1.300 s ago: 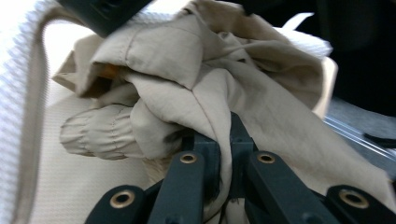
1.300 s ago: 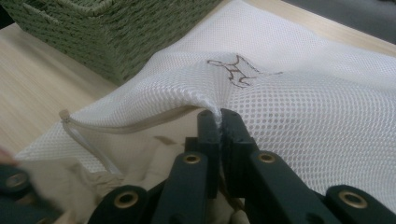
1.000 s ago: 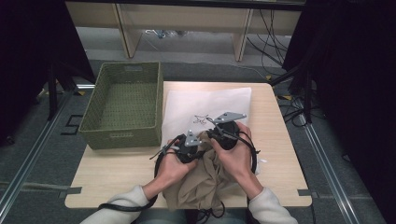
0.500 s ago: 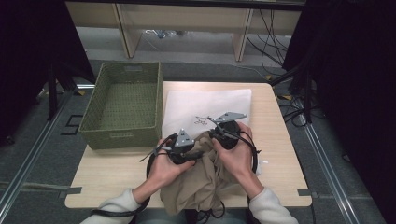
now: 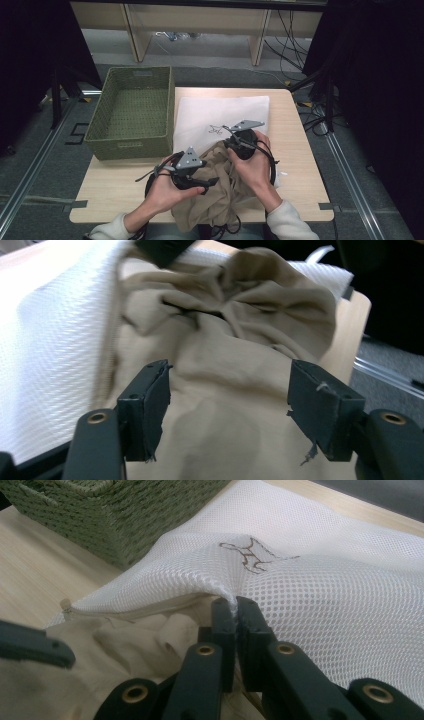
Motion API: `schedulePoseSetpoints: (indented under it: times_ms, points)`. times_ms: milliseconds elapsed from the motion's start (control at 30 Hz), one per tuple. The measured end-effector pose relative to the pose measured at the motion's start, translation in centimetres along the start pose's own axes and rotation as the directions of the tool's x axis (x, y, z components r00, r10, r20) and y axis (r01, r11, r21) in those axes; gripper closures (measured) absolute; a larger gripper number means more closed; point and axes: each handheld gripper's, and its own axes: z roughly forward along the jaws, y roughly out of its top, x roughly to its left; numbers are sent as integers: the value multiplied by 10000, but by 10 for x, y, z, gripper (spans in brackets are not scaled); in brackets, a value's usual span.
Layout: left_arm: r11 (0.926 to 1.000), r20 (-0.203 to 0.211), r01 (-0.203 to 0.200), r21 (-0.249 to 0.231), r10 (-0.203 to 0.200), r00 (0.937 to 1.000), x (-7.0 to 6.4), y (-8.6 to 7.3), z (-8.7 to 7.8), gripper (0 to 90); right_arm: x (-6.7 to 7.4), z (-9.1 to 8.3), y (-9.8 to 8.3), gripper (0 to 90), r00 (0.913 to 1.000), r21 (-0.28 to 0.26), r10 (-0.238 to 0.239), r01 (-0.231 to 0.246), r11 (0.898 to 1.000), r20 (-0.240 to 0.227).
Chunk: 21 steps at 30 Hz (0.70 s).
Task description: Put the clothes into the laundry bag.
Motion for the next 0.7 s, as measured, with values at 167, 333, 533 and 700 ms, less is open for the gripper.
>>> schedulePoseSetpoints:
  times_ms: [167, 333, 533, 700]
  points:
    - [9948, 200, -406, 937, 389, 9990, -10, -10, 27, 295, 0, 0, 0, 883, 10000, 4, -25, 25, 10000, 0]
    - [9823, 143, -845, 1674, 833, 9964, -14, -18, 49, 335, -1, 1, -1, 883, 9998, 67, -210, 210, 9998, -68]
    - [9723, -285, -1105, 2058, 1188, 9925, -14, -18, 60, 514, -1, 1, 0, 883, 9998, 140, -184, 185, 9997, -80]
    - [9652, -440, -1152, 2348, 1290, 9907, -15, -23, 69, 654, 1, 2, -1, 883, 9999, 136, -135, 136, 9998, -73]
